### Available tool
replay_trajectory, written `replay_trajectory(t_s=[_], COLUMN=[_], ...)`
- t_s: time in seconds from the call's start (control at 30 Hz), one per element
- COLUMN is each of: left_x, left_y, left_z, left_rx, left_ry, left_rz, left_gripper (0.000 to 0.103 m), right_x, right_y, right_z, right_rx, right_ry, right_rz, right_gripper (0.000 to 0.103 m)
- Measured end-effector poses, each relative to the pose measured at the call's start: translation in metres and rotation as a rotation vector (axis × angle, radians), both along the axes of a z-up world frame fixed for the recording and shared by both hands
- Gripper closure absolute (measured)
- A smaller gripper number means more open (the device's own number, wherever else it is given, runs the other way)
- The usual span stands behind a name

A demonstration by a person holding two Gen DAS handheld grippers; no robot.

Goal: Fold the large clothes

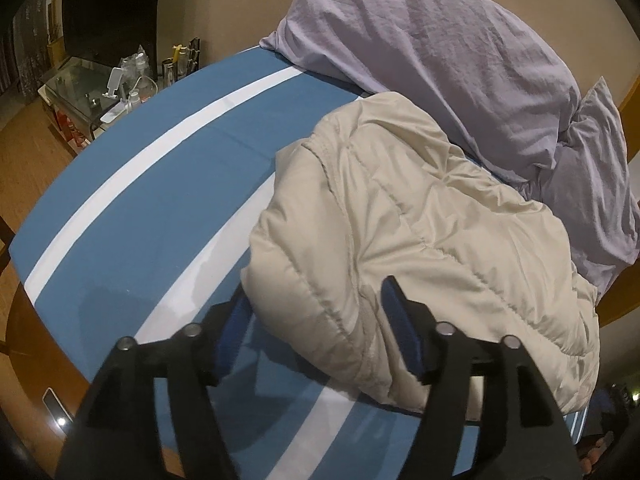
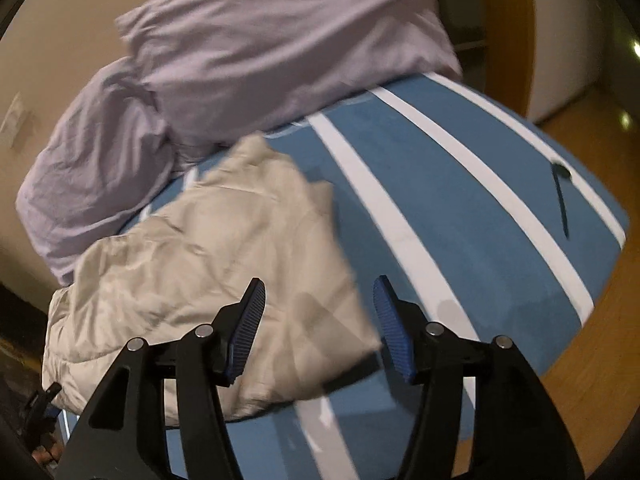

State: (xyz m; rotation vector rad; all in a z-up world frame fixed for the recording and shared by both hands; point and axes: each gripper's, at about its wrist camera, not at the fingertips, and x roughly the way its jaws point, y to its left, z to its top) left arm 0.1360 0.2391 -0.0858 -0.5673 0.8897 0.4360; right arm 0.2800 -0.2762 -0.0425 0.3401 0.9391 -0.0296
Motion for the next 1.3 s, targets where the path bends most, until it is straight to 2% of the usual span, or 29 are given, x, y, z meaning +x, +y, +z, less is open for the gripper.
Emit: replay_trajectory(t_s=[0.17, 0.27, 0.4, 0.6, 0.9, 1.13, 1.3], left_x=[0.004, 0.008, 0.012, 0.014, 0.02, 0.025, 0.028], left_y=[-0.003, -0.006, -0.006, -0.003, 0.001, 0.003, 0.003], left_z=[0.001, -0.001, -0.007, -0.012, -0.018, -0.028, -0.031], left_rx=[-0.008, 0.008, 0.007, -0.004, -0.013, -0.046, -0.065], left_ry=[-0.013, 0.0, 0.023, 0.034, 0.05, 0.055, 0.05], left_rz=[0.023, 0.027, 0.027, 0.029, 0.01, 0.001, -0.001], left_gripper=[0.021, 0.019, 0.017, 0.012, 0.009, 0.006, 0.005], right_x=[0.018, 0.024, 0.023, 0.017, 0.015, 0.012, 0.009], right_y=[0.062, 0.096, 0.124, 0.145, 0.156, 0.169, 0.172], right_z=[0.007, 0.0, -0.011, -0.02, -0.03, -0.053, -0.059], right_rx=[-0.037, -0.058, -0.071, -0.111, -0.148, -0.224, -0.253], right_ry=[-0.011, 0.005, 0.04, 0.057, 0.079, 0.083, 0.074], right_rz=[0.179, 0.269, 0.335, 0.377, 0.397, 0.422, 0.424], right_gripper=[0.038, 0.038, 0.038, 0.032, 0.026, 0.024, 0.024])
